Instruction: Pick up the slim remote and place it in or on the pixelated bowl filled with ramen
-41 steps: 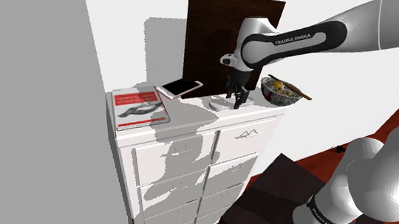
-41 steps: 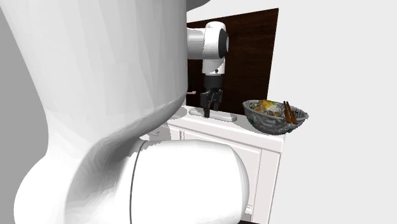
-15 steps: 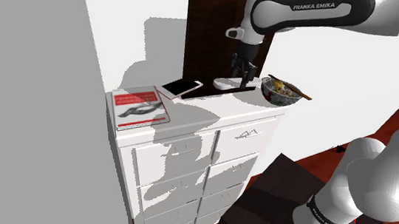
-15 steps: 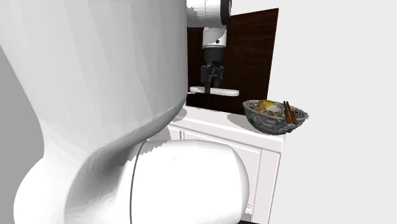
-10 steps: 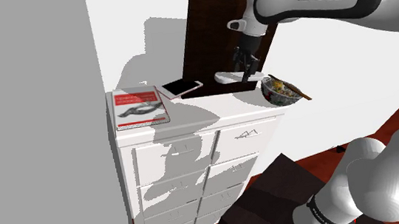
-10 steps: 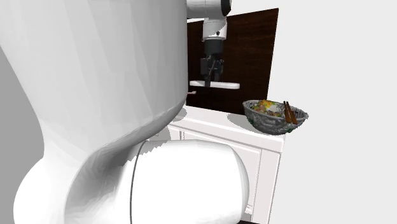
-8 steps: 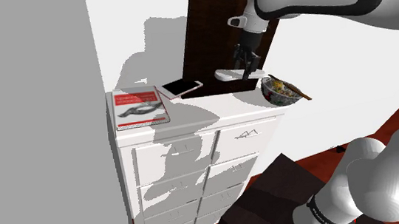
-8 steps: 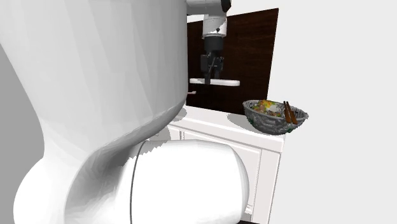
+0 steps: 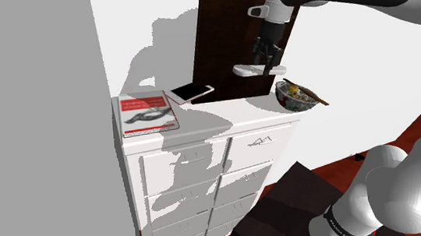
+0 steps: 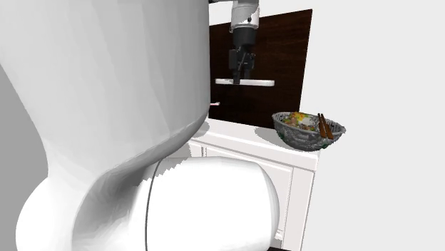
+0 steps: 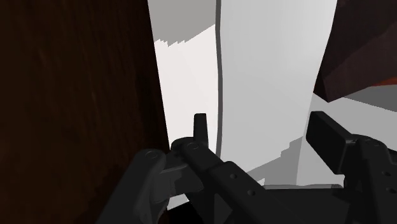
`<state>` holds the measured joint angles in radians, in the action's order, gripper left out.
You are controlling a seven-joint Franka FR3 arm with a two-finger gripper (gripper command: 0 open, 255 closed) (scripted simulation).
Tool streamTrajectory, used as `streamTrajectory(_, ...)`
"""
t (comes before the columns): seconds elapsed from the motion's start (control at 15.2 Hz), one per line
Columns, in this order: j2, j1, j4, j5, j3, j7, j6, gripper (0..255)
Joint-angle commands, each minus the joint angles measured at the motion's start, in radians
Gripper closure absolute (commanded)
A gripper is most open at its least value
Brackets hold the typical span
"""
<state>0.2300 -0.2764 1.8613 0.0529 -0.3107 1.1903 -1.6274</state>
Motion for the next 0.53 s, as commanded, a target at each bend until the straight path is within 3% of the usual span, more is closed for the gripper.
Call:
streamTrajectory(0.0, 0.024, 0.016, 0.021, 0.013, -0.021, 0.034, 0.001, 255)
streamTrajectory(0.46, 0.109, 0.081, 0.078, 0.069, -0.110, 0.174, 0.017, 255)
